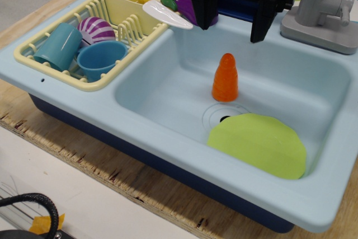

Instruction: Put carrot on plate

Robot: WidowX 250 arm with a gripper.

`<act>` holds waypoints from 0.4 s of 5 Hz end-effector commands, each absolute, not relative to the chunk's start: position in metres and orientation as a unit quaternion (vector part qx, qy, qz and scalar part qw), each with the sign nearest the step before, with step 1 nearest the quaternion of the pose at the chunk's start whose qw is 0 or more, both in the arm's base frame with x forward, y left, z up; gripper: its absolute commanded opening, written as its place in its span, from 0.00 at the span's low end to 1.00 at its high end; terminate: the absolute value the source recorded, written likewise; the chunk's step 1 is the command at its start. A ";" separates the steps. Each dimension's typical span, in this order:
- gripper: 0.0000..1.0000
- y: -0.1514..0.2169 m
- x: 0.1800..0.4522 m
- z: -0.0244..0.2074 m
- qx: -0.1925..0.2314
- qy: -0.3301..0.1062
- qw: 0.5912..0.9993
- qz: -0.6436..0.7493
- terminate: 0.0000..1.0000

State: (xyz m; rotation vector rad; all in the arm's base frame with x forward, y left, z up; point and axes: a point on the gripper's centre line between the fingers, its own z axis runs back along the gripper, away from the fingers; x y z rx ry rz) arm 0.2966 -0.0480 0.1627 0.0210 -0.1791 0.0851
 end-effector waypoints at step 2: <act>1.00 -0.045 0.298 0.155 0.009 -0.094 0.994 0.047 0.00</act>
